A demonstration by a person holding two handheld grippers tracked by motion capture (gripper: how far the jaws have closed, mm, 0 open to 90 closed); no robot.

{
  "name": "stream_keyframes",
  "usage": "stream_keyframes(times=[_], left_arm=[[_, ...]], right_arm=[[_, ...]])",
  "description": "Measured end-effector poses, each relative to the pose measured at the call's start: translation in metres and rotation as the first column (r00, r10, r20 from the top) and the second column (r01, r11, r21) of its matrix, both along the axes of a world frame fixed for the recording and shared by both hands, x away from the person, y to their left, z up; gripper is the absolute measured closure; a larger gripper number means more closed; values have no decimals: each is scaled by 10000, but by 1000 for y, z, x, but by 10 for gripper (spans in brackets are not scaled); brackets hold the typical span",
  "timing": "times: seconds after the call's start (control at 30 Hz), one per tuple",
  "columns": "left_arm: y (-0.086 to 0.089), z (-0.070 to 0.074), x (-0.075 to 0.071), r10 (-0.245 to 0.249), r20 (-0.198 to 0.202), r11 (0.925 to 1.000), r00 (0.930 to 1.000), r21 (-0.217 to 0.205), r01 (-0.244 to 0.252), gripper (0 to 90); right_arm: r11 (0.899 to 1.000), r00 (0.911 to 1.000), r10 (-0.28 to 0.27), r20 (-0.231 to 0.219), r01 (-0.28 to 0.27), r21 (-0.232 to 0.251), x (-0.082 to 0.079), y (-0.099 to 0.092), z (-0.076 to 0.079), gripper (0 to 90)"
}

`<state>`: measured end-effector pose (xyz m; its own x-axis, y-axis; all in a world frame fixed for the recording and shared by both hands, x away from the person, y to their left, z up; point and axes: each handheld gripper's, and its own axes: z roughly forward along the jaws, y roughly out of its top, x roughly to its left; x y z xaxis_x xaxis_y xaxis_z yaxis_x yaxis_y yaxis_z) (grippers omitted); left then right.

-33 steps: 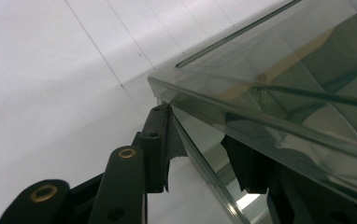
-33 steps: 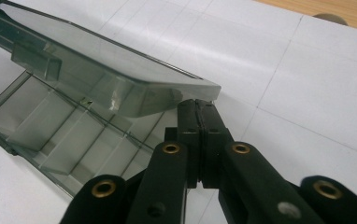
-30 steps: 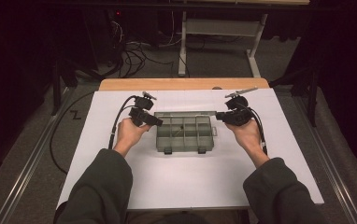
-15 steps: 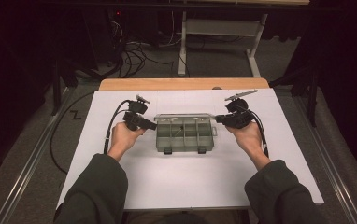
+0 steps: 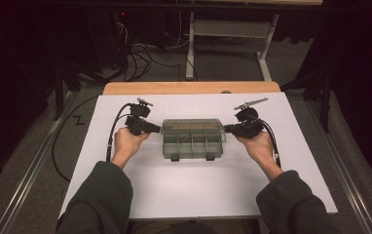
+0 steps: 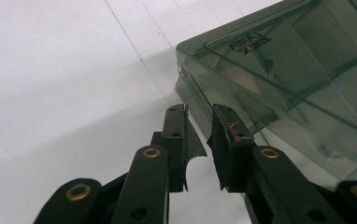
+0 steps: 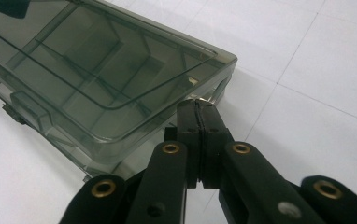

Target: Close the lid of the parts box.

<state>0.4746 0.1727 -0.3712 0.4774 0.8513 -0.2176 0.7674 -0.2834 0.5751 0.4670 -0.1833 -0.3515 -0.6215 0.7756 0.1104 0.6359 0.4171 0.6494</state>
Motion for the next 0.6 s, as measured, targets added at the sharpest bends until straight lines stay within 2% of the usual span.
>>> stream_keyframes(times=[0.2, 0.6], left_arm=[[-1, 4, -2, 20, 280, 9999, 9996, -145, -16, 760], [-5, 7, -6, -111, 550, 9996, 9984, -249, 125, 758]], right_arm=[[10000, 10000, 16, -54, -16, -61, -1, 0, -5, 900], [9997, 9996, 93, -260, -99, -244, -2, 1, -14, 900]])
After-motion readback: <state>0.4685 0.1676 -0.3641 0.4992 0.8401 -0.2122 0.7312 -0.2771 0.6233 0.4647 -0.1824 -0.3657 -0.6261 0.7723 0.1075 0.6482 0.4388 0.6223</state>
